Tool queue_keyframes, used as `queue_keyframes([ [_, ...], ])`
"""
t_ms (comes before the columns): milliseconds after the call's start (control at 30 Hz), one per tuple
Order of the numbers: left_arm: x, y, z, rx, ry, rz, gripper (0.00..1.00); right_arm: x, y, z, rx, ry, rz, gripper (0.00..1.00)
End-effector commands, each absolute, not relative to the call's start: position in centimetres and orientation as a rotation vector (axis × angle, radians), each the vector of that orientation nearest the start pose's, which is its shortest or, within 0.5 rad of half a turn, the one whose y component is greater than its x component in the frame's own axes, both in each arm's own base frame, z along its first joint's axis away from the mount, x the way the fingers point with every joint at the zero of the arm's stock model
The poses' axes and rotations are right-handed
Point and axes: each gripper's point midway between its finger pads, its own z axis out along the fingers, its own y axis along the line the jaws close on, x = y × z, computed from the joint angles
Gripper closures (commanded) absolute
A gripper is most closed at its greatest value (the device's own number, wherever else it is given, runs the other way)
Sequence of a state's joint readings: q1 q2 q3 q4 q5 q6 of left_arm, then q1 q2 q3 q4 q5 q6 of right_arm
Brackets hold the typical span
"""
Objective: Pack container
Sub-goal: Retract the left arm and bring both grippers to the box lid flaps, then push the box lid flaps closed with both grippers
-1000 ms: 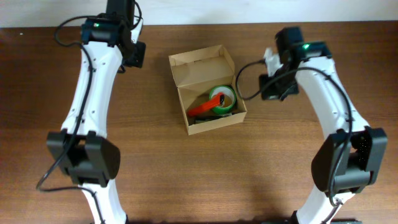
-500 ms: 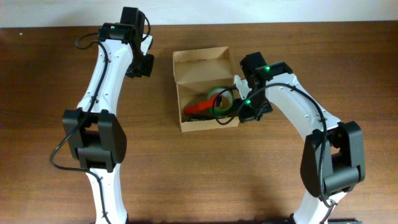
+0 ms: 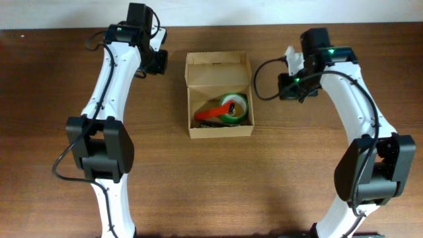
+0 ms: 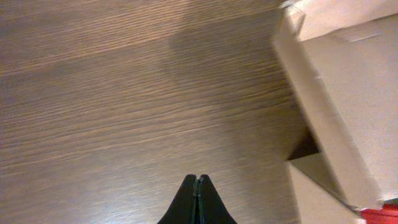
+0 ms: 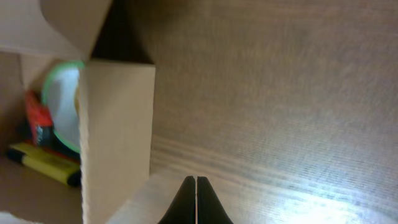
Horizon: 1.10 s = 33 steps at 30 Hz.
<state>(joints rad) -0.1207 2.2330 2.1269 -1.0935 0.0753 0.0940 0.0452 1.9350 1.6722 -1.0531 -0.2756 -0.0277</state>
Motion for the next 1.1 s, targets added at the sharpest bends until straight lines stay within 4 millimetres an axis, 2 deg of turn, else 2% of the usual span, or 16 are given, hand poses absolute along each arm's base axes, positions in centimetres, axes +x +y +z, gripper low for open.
queue_keyframes([
  [0, 51.7, -8.6, 11.8, 0.214, 2.765, -0.389, 0.98, 43.6, 7.9, 14.1, -0.144, 2.762, 0.625, 0.97],
  [100, 51.8, -8.7, 10.5, 0.137, 2.764, -0.653, 0.98, 44.7, 9.4, 15.1, -0.133, 2.635, 0.983, 0.97],
  [167, 52.2, -9.5, 10.5, 0.124, 2.696, -0.902, 0.98, 45.4, 9.9, 15.1, -0.127, 2.559, 1.16, 0.96],
  [233, 52.3, -9.4, 9.7, 0.095, 2.675, -1.036, 0.98, 46.1, 10.1, 14.1, -0.09, 2.537, 1.254, 0.97],
  [300, 52.0, -10.2, 8.5, 0.071, 2.651, -1.213, 0.98, 47.0, 10.7, 12.5, -0.043, 2.514, 1.362, 0.97],
  [367, 51.7, -11.0, 6.9, 0.051, 2.655, -1.316, 0.98, 47.9, 11.1, 10.8, 0.018, 2.501, 1.442, 0.96],
  [433, 51.5, -11.4, 5.7, 0.04, 2.674, -1.333, 0.98, 48.9, 11.2, 9.5, 0.074, 2.487, 1.488, 0.97],
  [633, 51.9, -12.0, 5.4, 0.037, 2.668, -1.332, 0.98, 50.7, 11.4, 7.8, 0.146, 2.44, 1.556, 0.96],
  [800, 52.5, -12.9, 4.9, 0.018, 2.667, -1.324, 0.98, 50.8, 11.5, 6.0, 0.181, 2.454, 1.579, 0.96],
  [900, 52.2, -13.8, 2.8, -0.046, 2.679, -1.434, 0.98, 50.8, 11.5, 5.7, 0.185, 2.458, 1.582, 0.96],
  [1000, 51.5, -15.2, 0.9, -0.057, 2.715, -1.473, 0.98, 50.7, 11.6, 5.7, 0.184, 2.46, 1.583, 0.96],
  [1067, 52.0, -16.6, 1.5, 0.016, 2.652, -1.518, 0.98, 50.6, 12.0, 5.7, 0.174, 2.464, 1.587, 0.96],
])
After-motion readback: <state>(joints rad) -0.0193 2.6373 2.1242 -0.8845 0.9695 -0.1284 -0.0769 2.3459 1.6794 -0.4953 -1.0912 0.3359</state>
